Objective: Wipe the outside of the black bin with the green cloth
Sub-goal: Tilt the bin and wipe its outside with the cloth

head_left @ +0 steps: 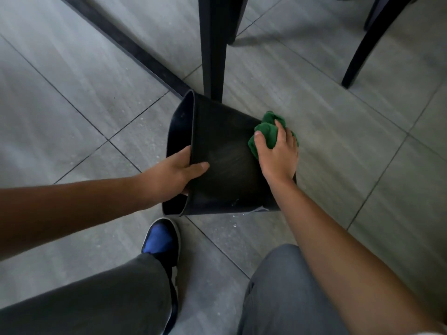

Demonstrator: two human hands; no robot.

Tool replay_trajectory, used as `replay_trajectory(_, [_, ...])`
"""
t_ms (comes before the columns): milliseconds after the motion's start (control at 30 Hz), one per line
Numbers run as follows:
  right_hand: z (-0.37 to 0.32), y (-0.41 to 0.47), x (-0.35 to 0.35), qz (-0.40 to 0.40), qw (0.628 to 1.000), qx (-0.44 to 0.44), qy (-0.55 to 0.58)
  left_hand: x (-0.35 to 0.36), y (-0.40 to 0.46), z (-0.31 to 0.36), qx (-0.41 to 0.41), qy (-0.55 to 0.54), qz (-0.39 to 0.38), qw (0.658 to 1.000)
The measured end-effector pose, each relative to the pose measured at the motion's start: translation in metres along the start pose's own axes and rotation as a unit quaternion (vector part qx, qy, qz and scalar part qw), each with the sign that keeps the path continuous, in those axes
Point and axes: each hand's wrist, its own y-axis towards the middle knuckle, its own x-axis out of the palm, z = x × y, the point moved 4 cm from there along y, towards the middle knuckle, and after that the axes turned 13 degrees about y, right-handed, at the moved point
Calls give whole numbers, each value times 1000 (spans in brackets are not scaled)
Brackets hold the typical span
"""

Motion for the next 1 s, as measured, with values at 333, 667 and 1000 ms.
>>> replay_trajectory(333, [0,20,-10,23,995,6,92,-1,26,17,18,-53,119,991])
replay_trajectory(667, [-49,-47,21,-101,943,-281,148,-3,42,24,33,-72,153,985])
replay_trajectory(1000, [10,-3,-16,77,985,60,141,-5,38,14,19,-26,170,985])
